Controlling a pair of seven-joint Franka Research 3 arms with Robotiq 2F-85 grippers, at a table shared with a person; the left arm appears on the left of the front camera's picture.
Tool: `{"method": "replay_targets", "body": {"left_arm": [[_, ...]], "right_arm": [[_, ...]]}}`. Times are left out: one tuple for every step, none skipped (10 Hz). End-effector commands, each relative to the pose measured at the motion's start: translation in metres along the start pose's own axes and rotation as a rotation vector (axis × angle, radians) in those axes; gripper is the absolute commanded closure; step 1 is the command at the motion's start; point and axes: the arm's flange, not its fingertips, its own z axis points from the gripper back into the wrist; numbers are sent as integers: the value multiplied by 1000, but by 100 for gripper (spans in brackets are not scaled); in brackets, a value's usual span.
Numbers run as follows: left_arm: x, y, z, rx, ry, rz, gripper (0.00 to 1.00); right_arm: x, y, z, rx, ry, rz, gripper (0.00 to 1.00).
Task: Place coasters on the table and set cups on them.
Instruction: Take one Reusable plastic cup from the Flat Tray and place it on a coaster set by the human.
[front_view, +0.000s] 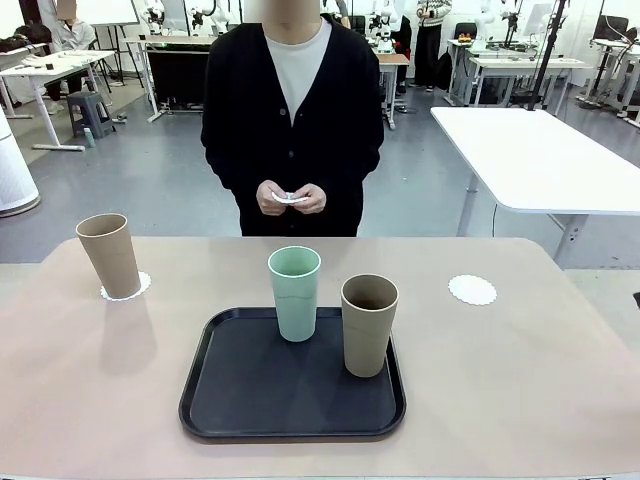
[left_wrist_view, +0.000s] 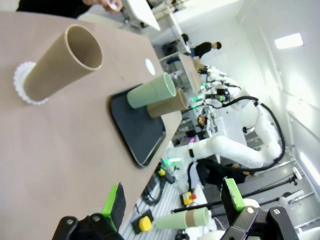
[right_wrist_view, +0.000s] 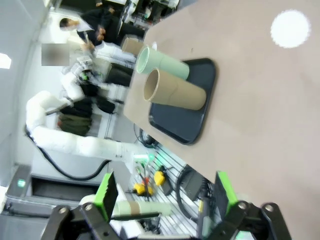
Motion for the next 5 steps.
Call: {"method": "replay_targets", "body": {"left_arm": [[0,-1,2,3,-2,-1,0],[0,-1,2,3,-2,-1,0],[0,-1,2,3,-2,-1,0],[0,-1,2,3,-2,-1,0],[0,-1,2,3,-2,-1,0]], "right_arm": [[48,-1,-11,-138,73,140,0],[71,4,-17,-192,119,225,0],[90,7,-21,-224,165,324,0],[104,14,-32,-212,251,433,0],[108,18,-46,-215,300,502,0]]}}
